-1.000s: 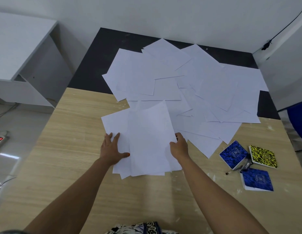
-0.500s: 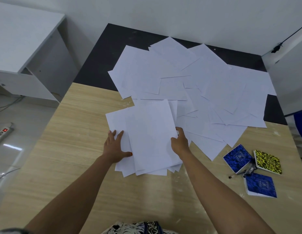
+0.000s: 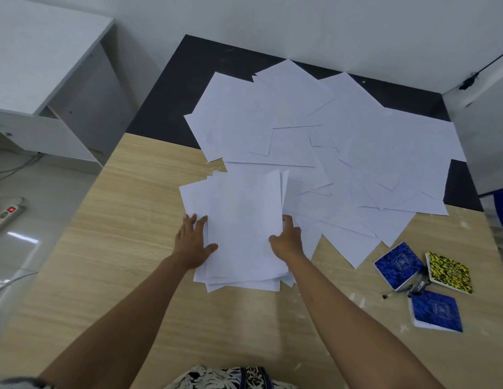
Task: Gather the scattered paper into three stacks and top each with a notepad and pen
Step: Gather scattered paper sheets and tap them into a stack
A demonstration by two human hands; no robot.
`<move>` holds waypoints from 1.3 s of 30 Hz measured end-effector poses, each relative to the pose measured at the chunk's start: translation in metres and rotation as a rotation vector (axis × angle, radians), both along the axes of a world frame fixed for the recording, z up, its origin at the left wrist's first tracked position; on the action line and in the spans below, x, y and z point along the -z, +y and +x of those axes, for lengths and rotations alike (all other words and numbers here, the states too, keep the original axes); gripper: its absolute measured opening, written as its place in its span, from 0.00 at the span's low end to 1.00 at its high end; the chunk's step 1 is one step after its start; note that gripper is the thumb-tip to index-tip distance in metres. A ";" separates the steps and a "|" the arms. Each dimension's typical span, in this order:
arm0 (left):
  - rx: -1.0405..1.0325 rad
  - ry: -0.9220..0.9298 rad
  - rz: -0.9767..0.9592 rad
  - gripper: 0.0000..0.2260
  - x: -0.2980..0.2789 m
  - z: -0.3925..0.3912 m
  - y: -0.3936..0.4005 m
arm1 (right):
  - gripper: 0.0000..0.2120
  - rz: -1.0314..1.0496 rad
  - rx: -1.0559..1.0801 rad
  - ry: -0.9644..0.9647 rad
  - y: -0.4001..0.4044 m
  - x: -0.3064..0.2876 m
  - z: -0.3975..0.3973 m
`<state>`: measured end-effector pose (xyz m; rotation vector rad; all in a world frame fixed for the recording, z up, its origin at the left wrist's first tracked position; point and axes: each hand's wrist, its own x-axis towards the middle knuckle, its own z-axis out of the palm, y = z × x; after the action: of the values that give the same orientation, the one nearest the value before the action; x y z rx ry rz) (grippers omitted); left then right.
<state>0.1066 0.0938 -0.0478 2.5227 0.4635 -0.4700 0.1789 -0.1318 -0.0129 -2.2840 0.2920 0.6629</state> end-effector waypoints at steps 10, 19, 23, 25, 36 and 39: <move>-0.039 -0.027 -0.007 0.37 0.001 0.000 -0.004 | 0.15 0.173 0.185 0.119 -0.007 -0.001 -0.001; -0.518 -0.186 -0.130 0.40 -0.026 0.001 -0.036 | 0.14 0.466 0.283 -0.034 -0.047 -0.023 -0.028; -0.653 -0.245 -0.664 0.39 -0.052 0.009 -0.050 | 0.11 0.645 0.337 -0.026 -0.074 -0.035 -0.045; -0.591 -0.283 -0.823 0.30 -0.068 0.011 -0.055 | 0.12 0.702 0.348 -0.029 -0.089 -0.044 -0.052; -0.307 -0.347 -1.001 0.14 -0.115 0.008 -0.092 | 0.09 0.672 0.335 -0.254 -0.132 -0.085 -0.079; -0.263 -0.300 -0.893 0.07 -0.116 -0.001 -0.101 | 0.24 0.927 0.412 -0.203 -0.128 -0.094 -0.088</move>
<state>0.1060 -0.0070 0.0680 1.6034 0.3514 -0.1329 0.0904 -0.2600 0.0807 -1.3289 0.2692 0.2520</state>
